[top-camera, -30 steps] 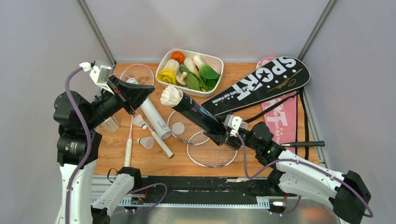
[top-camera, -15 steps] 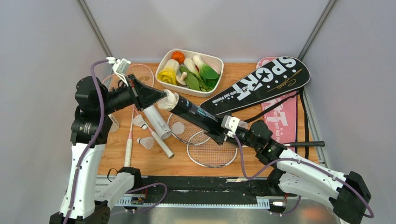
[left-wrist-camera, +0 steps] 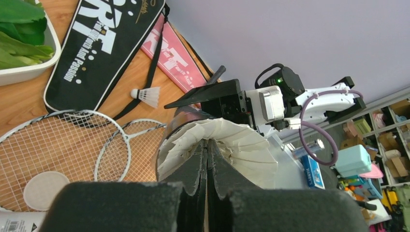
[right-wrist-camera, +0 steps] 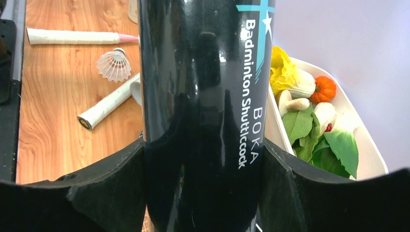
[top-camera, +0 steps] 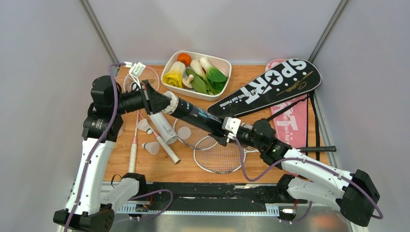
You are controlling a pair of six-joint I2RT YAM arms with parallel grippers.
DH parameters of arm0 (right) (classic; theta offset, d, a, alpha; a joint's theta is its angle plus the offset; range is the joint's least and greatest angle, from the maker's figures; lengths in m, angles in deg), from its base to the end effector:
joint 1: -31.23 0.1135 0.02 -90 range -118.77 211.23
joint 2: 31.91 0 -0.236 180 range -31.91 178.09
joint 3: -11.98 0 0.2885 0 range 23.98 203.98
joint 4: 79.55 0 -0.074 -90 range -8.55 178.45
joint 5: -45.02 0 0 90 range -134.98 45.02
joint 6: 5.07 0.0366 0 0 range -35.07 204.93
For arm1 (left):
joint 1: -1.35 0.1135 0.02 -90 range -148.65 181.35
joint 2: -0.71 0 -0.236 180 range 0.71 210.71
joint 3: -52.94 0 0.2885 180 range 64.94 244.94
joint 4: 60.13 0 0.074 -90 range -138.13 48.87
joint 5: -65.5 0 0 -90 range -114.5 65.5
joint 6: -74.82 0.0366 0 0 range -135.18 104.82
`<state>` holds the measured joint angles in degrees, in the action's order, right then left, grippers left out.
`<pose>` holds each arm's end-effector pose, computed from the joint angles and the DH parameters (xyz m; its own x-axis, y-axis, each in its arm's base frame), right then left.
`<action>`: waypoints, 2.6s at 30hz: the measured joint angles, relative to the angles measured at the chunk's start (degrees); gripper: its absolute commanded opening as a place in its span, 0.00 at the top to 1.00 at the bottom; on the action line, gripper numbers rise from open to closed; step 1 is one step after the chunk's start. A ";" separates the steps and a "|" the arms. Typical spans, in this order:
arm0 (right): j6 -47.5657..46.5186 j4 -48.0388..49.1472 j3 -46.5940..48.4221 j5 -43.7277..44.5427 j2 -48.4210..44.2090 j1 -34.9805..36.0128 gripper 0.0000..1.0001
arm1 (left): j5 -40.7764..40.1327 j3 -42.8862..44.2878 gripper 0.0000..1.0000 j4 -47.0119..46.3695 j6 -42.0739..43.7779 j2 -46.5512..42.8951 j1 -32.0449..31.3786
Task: Pack up the badminton gear
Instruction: Place the shuttlecock at the shuttle tube.
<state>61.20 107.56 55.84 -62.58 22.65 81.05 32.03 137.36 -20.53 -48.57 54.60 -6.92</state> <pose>0.1692 0.2175 0.2454 0.3344 -0.1985 -0.9213 -0.8612 0.3327 -0.3843 0.2157 -0.0622 0.4359 -0.6225 -0.2162 -0.7521 0.6610 0.3692 -0.6532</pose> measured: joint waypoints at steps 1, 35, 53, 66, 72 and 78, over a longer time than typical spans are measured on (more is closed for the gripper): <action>-0.44 -0.13 0.15 0.02 0.57 -0.02 0.43 | 0.04 0.00 1.00 0.22 0.22 0.26 0.00; -3.63 0.50 0.76 -0.61 3.34 -0.42 0.43 | -23.39 16.94 0.60 19.32 10.82 2.95 -2.64; -4.44 -0.92 1.75 -0.87 3.34 -2.10 0.44 | -14.12 14.99 0.60 15.54 13.66 -3.15 -2.64; -4.96 -1.81 2.40 -0.83 3.52 -2.12 0.44 | -12.87 12.11 0.69 19.37 17.29 -1.07 -2.64; -5.05 -3.06 2.40 -0.48 3.52 -2.27 0.44 | -12.83 11.58 0.72 19.50 17.46 -0.39 -2.64; -5.35 -3.06 2.40 -0.46 3.52 -2.27 0.44 | -12.59 11.58 0.75 19.50 17.49 -0.35 -2.64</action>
<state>55.85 104.50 58.24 -63.04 26.17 78.78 19.44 148.94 -1.04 -31.08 54.25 -9.56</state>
